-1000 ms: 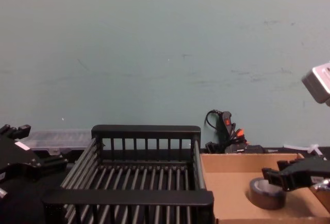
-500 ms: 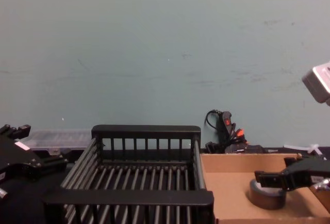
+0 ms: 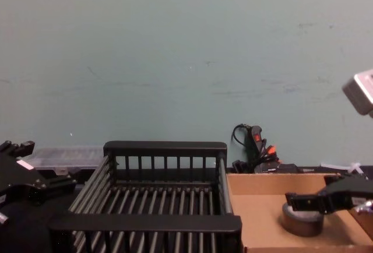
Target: Pick up the white tape and place it into the black box , Pick up the silver tape and place it into the brown box.
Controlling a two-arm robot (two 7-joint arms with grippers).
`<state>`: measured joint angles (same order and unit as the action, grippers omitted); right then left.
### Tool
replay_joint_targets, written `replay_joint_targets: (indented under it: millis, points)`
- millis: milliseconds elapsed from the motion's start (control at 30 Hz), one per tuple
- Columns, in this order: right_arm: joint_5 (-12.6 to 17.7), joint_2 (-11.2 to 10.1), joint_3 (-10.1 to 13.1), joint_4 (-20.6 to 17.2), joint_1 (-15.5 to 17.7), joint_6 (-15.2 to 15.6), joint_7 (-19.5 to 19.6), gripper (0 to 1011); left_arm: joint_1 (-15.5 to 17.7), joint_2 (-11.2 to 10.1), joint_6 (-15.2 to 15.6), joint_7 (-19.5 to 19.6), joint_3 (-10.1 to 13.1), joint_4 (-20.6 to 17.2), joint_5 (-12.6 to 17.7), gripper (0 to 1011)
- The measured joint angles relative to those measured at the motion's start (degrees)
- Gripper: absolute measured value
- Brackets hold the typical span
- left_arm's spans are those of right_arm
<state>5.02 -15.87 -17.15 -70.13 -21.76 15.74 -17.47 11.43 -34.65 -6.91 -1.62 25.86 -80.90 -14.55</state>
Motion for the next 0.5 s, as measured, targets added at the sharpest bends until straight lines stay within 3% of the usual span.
replay_joint_targets:
  millis: [267, 500]
  points:
    - [0.89, -0.45, 1.5, -4.69, 1.95, 0.73, 0.04, 1002, 0.0, 0.0, 0.0, 0.0, 0.0, 0.0, 0.0, 1001]
    - [2.28, -1.8, 2.65, -12.95, 5.54, 4.19, -0.32, 1002, 0.0, 0.0, 0.0, 0.0, 0.0, 0.0, 0.0, 1001]
